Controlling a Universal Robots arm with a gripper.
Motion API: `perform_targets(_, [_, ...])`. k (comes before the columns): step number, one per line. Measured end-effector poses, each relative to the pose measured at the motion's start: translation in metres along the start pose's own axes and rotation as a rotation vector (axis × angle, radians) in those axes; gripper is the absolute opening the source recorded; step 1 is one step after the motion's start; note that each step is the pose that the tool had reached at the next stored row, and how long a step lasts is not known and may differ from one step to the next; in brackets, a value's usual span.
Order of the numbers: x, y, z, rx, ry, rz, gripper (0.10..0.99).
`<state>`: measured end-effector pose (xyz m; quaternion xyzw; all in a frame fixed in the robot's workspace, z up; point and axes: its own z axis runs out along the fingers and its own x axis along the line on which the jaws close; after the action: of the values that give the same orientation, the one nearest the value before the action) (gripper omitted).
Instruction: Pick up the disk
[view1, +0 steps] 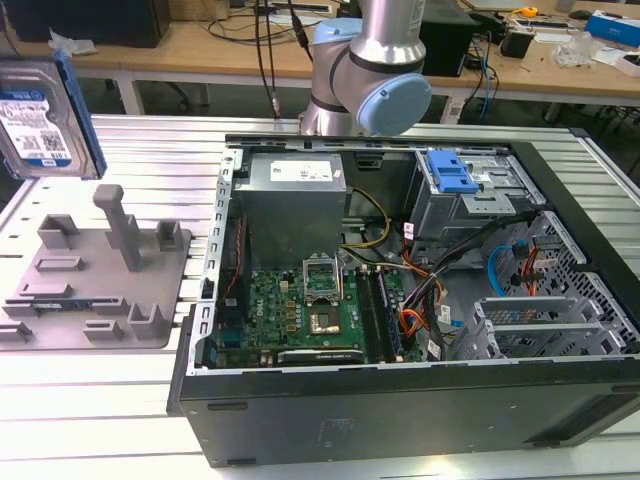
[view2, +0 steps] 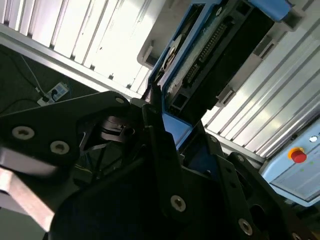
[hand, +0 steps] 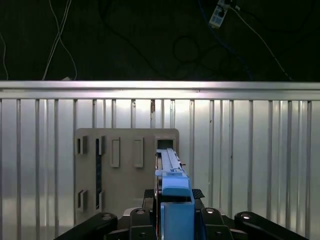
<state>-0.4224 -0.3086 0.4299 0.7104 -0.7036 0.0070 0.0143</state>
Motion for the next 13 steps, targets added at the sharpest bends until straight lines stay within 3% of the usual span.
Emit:
perform_targets(5, [0.0009, -0.0001, -0.0298, 0.0, 0.0, 0.0, 0.365])
perform_targets(8, [0.0018, -0.0003, -0.0558, 0.0, 0.0, 0.0, 0.365])
perform_targets(9, [0.002, -0.0003, -0.0604, 0.0, 0.0, 0.0, 0.365])
perform_targets(13, [0.002, -0.0003, -0.0612, 0.0, 0.0, 0.0, 0.365])
